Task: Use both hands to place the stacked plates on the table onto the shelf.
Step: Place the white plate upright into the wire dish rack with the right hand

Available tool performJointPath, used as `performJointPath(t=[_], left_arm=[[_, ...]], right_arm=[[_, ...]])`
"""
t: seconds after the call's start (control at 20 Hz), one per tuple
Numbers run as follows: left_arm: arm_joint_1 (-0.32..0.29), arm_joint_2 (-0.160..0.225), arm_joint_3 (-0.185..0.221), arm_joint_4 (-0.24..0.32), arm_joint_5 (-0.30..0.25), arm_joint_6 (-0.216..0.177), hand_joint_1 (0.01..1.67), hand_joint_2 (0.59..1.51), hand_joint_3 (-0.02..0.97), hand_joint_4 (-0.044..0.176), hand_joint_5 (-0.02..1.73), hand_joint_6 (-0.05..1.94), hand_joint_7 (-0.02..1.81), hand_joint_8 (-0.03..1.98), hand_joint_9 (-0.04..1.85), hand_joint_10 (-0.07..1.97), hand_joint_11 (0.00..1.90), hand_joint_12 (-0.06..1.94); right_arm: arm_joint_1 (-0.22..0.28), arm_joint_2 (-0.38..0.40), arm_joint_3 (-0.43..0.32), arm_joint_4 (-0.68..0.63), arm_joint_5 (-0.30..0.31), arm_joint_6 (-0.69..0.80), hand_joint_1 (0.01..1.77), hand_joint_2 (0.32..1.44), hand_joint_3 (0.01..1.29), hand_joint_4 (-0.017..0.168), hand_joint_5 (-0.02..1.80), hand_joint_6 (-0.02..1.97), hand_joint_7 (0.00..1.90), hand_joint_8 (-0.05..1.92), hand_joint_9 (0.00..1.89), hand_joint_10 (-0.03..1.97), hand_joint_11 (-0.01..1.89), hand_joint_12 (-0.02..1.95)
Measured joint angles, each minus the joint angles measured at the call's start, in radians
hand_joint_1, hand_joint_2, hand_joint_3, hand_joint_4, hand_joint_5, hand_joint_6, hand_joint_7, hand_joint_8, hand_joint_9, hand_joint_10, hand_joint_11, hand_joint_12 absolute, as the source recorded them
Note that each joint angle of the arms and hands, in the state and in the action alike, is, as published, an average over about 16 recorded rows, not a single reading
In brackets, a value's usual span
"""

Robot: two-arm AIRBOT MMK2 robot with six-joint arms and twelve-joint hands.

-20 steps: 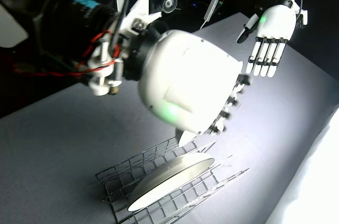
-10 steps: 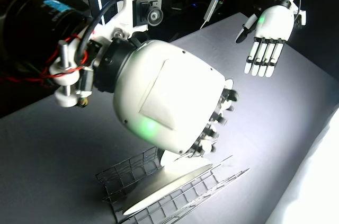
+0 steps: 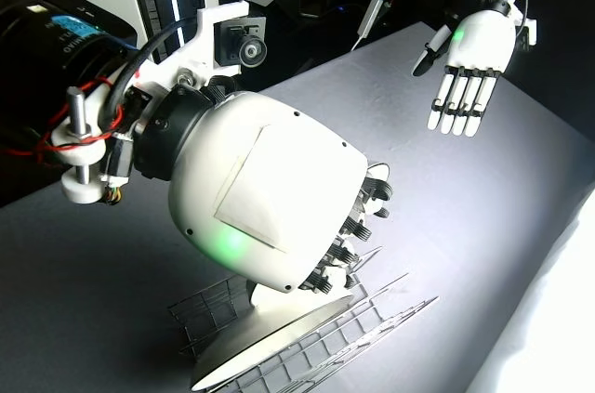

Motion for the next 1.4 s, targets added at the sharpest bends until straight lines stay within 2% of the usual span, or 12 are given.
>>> performJointPath(t=[0.5, 0.95, 1.4], left_arm=[[0.0, -0.001, 0.003, 0.0, 0.0, -0.002, 0.02, 1.061, 0.019, 0.002, 0.01, 0.01, 0.02, 0.01, 0.02, 0.01, 0.01, 0.0], [0.0, -0.003, 0.006, 0.0, -0.001, -0.006, 0.01, 1.061, 0.02, 0.002, 0.01, 0.01, 0.02, 0.01, 0.02, 0.01, 0.01, 0.0], [0.0, -0.005, 0.009, 0.0, -0.003, -0.013, 0.01, 1.061, 0.019, 0.002, 0.01, 0.01, 0.02, 0.01, 0.02, 0.01, 0.01, 0.0]], right_arm=[[-0.027, 0.002, -0.012, -0.076, 0.004, 0.001, 1.39, 0.92, 0.01, -0.008, 1.04, 0.73, 1.19, 0.6, 1.03, 0.92, 0.87, 1.05], [-0.038, 0.002, 0.004, -0.18, -0.035, 0.005, 1.38, 0.92, 0.01, -0.008, 1.03, 0.71, 1.18, 0.63, 1.05, 0.92, 0.88, 1.06], [-0.067, 0.006, 0.019, -0.28, -0.047, 0.004, 1.37, 0.92, 0.01, -0.008, 1.04, 0.72, 1.18, 0.64, 1.05, 0.92, 0.89, 1.04]])
